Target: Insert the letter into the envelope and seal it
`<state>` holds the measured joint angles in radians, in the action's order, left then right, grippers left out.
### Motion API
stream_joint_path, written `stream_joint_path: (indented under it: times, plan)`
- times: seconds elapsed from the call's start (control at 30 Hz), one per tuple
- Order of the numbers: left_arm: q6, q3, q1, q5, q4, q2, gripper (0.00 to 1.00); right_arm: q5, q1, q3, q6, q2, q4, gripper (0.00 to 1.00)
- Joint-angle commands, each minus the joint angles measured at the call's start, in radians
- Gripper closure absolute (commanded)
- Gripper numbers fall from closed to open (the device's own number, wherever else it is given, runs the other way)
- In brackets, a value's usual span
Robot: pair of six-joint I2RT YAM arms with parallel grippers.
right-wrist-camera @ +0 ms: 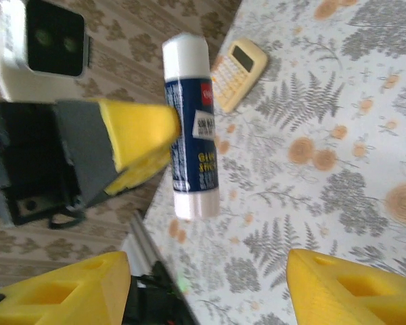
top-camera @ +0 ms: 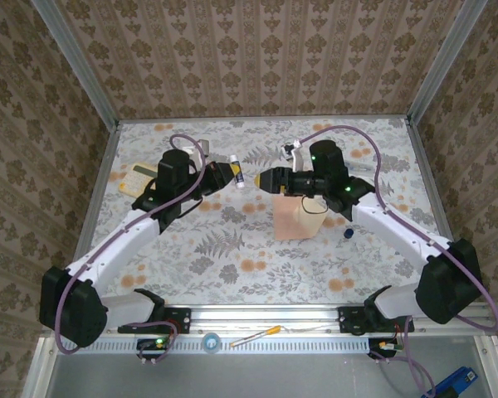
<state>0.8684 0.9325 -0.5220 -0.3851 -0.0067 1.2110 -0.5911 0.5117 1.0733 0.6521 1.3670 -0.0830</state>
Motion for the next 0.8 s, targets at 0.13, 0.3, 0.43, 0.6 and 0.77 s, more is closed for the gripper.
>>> stream_joint_path:
  times: [0.13, 0.3, 0.43, 0.6, 0.77]
  plan:
    - [-0.054, 0.123, -0.085, 0.216, -0.139, 0.025, 0.92, 0.261, 0.117, 0.083, -0.128, 0.05, -0.204, 0.36]
    - [-0.046, 0.138, -0.114, 0.263, -0.139, 0.032, 0.93, 0.294, 0.157, 0.104, -0.132, 0.073, -0.174, 0.36]
    - [-0.033, 0.13, -0.116, 0.254, -0.122, 0.032, 0.93, 0.282, 0.159, 0.11, -0.132, 0.081, -0.154, 0.37]
    - [-0.017, 0.12, -0.115, 0.236, -0.102, 0.032, 0.92, 0.234, 0.157, 0.097, -0.113, 0.092, -0.093, 0.37]
    - [0.004, 0.105, -0.114, 0.217, -0.076, 0.032, 0.92, 0.173, 0.15, 0.09, -0.081, 0.112, -0.027, 0.38]
